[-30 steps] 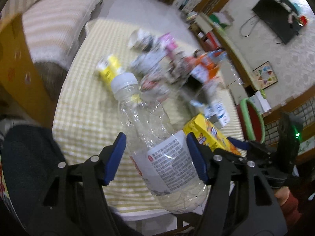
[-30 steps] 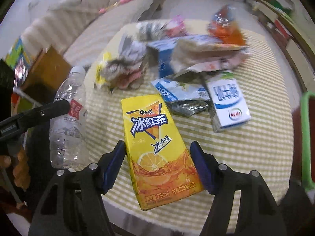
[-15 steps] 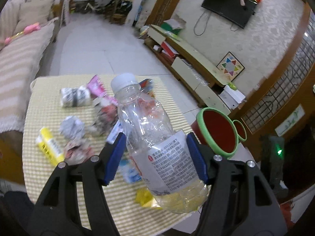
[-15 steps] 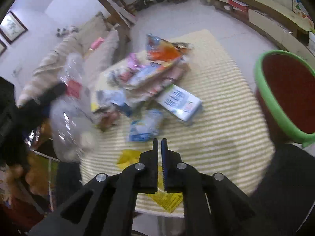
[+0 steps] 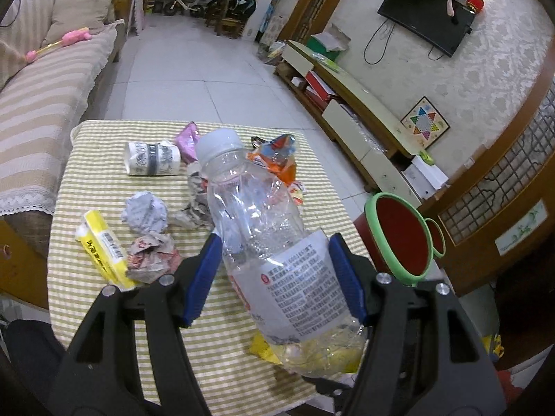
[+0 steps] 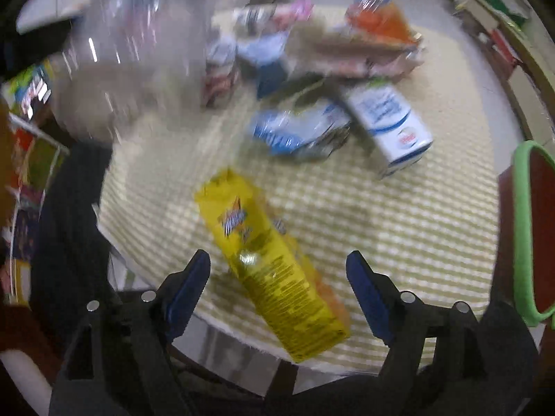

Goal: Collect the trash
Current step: 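Carry the bottle in the left tool and carton in the right tool over the green-rimmed bin, then open the right tool to drop the carton while the left tool drops the bottle into the bin, then grasp the yellow tissue package with the left tool, then grasp the crumpled white paper ball with the right tool while the left tool holds the package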

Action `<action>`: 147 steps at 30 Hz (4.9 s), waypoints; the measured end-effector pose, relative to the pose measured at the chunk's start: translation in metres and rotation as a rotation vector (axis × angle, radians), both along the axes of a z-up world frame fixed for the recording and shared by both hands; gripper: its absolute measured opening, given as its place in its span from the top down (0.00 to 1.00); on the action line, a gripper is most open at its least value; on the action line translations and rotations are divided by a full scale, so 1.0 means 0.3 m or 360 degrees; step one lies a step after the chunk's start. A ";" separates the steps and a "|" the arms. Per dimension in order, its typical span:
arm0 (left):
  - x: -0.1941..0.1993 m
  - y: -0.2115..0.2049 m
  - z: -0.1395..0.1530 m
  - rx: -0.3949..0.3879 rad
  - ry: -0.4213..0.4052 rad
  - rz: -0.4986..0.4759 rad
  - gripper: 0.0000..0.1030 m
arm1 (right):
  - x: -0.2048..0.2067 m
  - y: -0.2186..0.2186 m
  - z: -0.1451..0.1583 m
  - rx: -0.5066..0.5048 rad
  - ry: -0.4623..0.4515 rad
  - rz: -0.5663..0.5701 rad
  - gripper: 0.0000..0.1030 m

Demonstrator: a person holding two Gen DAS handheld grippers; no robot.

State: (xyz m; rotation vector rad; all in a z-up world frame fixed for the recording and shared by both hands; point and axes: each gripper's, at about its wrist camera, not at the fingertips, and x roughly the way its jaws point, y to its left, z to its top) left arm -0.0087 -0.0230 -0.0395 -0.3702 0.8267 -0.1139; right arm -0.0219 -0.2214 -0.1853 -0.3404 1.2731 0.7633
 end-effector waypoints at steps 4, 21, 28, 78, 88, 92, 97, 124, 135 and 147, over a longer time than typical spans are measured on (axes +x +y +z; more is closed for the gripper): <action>0.009 -0.013 0.012 0.0003 -0.0012 -0.0020 0.40 | 0.012 -0.048 -0.015 0.0083 0.0078 -0.0110 0.65; 0.424 -0.665 -0.041 -0.0160 0.0016 -0.0739 0.40 | 0.246 -0.939 0.219 0.0536 -0.0312 -0.1558 0.67; 0.528 -0.925 -0.141 -0.0043 0.0099 -0.0930 0.40 | 0.273 -1.036 0.131 0.0549 -0.0194 -0.1787 0.65; 0.083 0.517 -0.465 -0.0112 0.0519 0.0543 0.63 | 0.101 -0.194 0.271 0.0314 -0.0414 -0.0903 0.32; -0.109 0.467 -0.424 -0.0138 0.0451 0.0452 0.64 | 0.164 0.034 0.278 0.0347 -0.0396 -0.0619 0.32; -0.162 0.442 -0.436 -0.0120 0.0466 0.0444 0.64 | 0.225 0.226 0.253 0.0427 -0.0301 -0.0444 0.32; -0.152 0.448 -0.462 -0.0134 0.0464 0.0443 0.64 | 0.293 0.449 0.208 0.0428 -0.0242 -0.0277 0.32; -0.157 0.459 -0.479 -0.0189 0.0431 0.0441 0.61 | 0.431 0.782 0.001 0.0110 -0.0112 -0.0080 0.64; -0.158 0.463 -0.481 -0.0204 0.0429 0.0444 0.61 | 0.434 0.800 0.007 0.0069 -0.0152 -0.0084 0.72; -0.163 0.463 -0.473 -0.0215 0.0405 0.0439 0.63 | 0.285 0.555 0.275 0.0447 -0.0357 -0.0202 0.73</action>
